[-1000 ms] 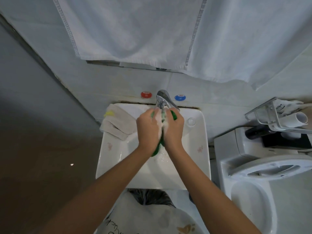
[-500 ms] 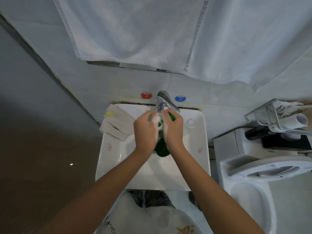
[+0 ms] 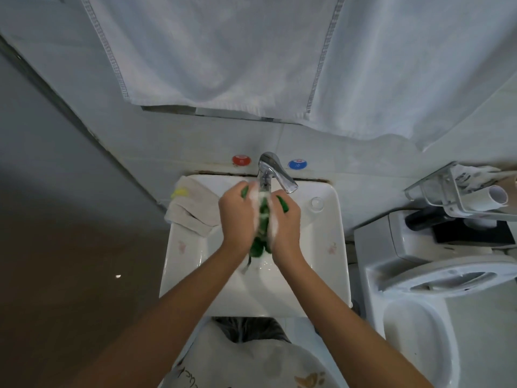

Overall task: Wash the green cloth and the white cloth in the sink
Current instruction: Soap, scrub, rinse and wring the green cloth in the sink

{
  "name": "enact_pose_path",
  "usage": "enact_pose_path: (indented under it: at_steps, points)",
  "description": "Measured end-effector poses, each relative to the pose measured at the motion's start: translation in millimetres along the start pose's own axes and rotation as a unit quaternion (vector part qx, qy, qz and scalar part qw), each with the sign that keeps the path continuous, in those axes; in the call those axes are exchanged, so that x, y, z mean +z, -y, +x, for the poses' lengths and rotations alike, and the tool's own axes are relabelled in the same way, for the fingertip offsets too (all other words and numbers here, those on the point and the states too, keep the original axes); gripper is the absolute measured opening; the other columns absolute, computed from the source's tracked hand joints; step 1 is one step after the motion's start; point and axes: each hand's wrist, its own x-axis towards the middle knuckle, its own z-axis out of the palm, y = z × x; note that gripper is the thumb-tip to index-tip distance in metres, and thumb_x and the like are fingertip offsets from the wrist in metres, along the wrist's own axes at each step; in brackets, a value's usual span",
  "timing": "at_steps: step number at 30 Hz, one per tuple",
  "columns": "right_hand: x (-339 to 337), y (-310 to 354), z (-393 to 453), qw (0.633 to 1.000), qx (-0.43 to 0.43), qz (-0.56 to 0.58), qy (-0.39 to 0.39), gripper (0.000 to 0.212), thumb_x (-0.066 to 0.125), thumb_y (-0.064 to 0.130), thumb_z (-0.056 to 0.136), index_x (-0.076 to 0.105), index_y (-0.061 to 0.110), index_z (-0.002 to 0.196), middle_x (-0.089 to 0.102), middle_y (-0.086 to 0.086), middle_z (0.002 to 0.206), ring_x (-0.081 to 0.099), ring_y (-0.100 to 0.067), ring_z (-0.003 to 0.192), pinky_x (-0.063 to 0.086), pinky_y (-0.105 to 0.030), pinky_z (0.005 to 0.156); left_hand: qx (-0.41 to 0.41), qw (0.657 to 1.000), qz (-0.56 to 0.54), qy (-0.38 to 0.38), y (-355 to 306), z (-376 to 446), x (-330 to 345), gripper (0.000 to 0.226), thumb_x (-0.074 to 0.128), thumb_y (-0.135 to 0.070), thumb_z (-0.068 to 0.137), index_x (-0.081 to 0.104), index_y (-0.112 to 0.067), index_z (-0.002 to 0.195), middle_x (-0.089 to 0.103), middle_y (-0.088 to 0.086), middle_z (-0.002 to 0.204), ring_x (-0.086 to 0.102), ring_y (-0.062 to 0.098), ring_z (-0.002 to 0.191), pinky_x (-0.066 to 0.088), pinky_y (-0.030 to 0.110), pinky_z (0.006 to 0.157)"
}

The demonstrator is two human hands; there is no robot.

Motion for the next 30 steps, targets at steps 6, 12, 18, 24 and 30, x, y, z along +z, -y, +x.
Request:
enact_pose_path:
  at_steps: [6, 12, 18, 24, 30]
  points:
    - [-8.0, 4.9, 20.7, 0.998, 0.020, 0.021, -0.064, 0.037, 0.050, 0.004, 0.093, 0.047, 0.018, 0.059, 0.045, 0.009, 0.051, 0.042, -0.009, 0.052, 0.039, -0.026, 0.054, 0.025, 0.999, 0.014, 0.044, -2.3, -38.4, 7.5, 0.042, 0.053, -0.017, 0.094, 0.043, -0.023, 0.053, 0.043, -0.009, 0.046, 0.040, 0.004, 0.047, 0.037, 0.025, 0.051]
    - [-7.6, 12.7, -6.6, 0.998, -0.023, -0.040, 0.033, 0.028, 0.055, 0.009, 0.095, 0.052, 0.016, 0.068, 0.052, 0.005, 0.061, 0.050, 0.002, 0.052, 0.044, -0.014, 0.053, -0.012, 1.000, 0.006, -0.003, 1.1, 3.1, -3.8, 0.043, 0.052, -0.015, 0.094, 0.039, -0.019, 0.053, 0.038, -0.006, 0.049, 0.037, 0.014, 0.052, 0.034, 0.031, 0.055]
    - [-2.2, 8.2, -0.1, 0.999, -0.002, 0.005, -0.038, 0.030, 0.052, 0.010, 0.096, 0.051, 0.016, 0.066, 0.049, 0.004, 0.057, 0.046, -0.009, 0.054, 0.040, -0.024, 0.053, 0.042, 0.999, 0.019, 0.018, -3.8, -20.3, 0.0, 0.045, 0.052, -0.015, 0.095, 0.039, -0.025, 0.053, 0.043, -0.012, 0.042, 0.038, 0.003, 0.043, 0.032, 0.020, 0.048]
    - [-3.1, 12.7, 7.7, 0.999, -0.011, -0.005, -0.050, 0.025, 0.052, 0.013, 0.096, 0.055, 0.012, 0.070, 0.053, -0.004, 0.063, 0.050, -0.013, 0.060, 0.043, -0.028, 0.059, 0.049, 0.998, 0.029, 0.002, -3.7, -29.3, 0.6, 0.043, 0.052, -0.017, 0.096, 0.039, -0.026, 0.056, 0.040, -0.010, 0.050, 0.043, 0.000, 0.046, 0.032, 0.014, 0.048]
    - [-1.7, 6.0, -11.2, 0.999, -0.026, -0.026, 0.031, 0.021, 0.055, 0.018, 0.096, 0.055, 0.016, 0.075, 0.057, 0.005, 0.065, 0.053, -0.005, 0.060, 0.047, -0.023, 0.058, 0.029, 0.999, 0.007, -0.023, -5.7, 0.7, -11.6, 0.041, 0.053, -0.019, 0.095, 0.039, -0.018, 0.056, 0.041, -0.004, 0.054, 0.036, 0.008, 0.052, 0.033, 0.027, 0.054]
